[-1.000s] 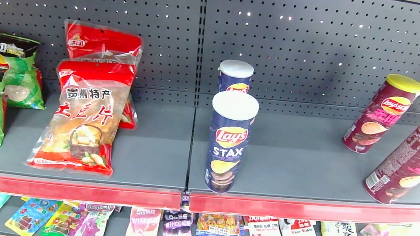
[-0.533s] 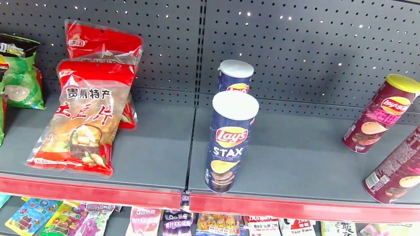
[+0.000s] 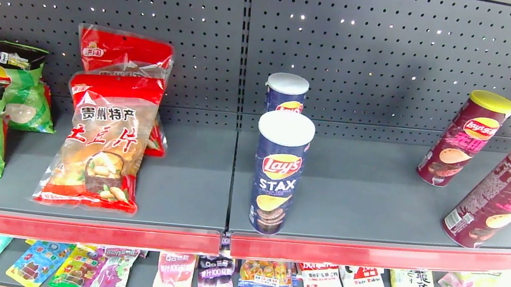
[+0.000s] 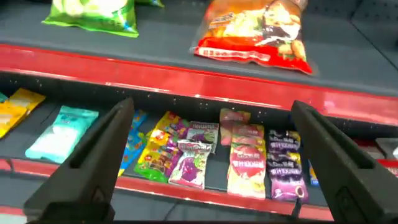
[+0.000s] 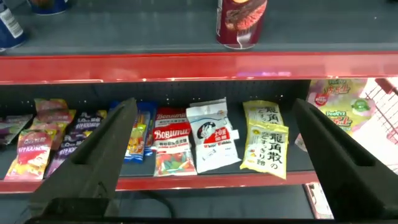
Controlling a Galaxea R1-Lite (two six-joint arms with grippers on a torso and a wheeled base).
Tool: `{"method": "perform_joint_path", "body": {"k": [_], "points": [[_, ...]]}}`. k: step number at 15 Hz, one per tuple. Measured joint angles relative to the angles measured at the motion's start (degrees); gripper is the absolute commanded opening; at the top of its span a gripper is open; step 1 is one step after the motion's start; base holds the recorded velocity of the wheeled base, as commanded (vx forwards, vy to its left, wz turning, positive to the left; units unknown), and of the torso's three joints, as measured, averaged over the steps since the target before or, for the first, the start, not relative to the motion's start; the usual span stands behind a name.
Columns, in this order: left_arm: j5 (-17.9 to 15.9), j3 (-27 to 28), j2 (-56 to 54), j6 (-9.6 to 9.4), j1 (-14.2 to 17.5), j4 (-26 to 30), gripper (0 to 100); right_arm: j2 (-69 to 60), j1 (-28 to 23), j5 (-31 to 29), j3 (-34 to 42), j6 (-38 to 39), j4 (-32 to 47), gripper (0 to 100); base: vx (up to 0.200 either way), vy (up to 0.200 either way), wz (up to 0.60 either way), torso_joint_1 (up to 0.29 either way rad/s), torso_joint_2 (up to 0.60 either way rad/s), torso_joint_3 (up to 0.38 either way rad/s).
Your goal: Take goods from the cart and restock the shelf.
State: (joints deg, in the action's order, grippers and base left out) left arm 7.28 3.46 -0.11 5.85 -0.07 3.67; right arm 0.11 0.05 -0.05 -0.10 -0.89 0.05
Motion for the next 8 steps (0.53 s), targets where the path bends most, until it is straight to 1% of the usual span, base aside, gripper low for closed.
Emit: {"method": "perform_joint_path", "body": {"k": [1, 3, 4, 5, 6, 7, 8], "points": [[-1.45, -0.29, 0.0, -0.68, 0.02, -0.59, 100, -0.06, 0.05, -0.27, 0.07, -0.04, 0.06, 100, 0.0, 0.0, 0.0, 0.0, 0.0, 0.0], [-12.78, -1.35, -0.02, -4.35, -0.04, -3.12, 100, -0.09, 0.02, -0.28, 0.1, -0.01, 0.05, 100, 0.0, 0.0, 0.0, 0.0, 0.0, 0.0], [-14.75, -1.87, -0.02, -4.99, -0.02, -3.69, 100, -0.09, 0.02, -0.28, 0.1, 0.0, 0.05, 100, 0.0, 0.0, 0.0, 0.0, 0.0, 0.0], [-11.76, -2.26, -0.02, -5.1, -0.02, -4.0, 100, -0.09, 0.02, -0.28, 0.1, 0.02, 0.05, 100, 0.0, 0.0, 0.0, 0.0, 0.0, 0.0], [-5.94, -2.67, -0.02, -4.99, 0.0, -4.0, 100, -0.11, 0.02, -0.28, 0.1, 0.02, 0.05, 100, 0.0, 0.0, 0.0, 0.0, 0.0, 0.0], [-3.27, -2.94, 0.0, -5.07, -0.02, -4.0, 100, -0.11, 0.02, -0.3, 0.1, 0.0, 0.05, 100, 0.0, 0.0, 0.0, 0.0, 0.0, 0.0], [-5.64, -3.16, 0.0, -5.78, -0.02, -3.89, 100, -0.11, 0.02, -0.33, 0.1, 0.02, 0.06, 100, 0.0, 0.0, 0.0, 0.0, 0.0, 0.0]]}}
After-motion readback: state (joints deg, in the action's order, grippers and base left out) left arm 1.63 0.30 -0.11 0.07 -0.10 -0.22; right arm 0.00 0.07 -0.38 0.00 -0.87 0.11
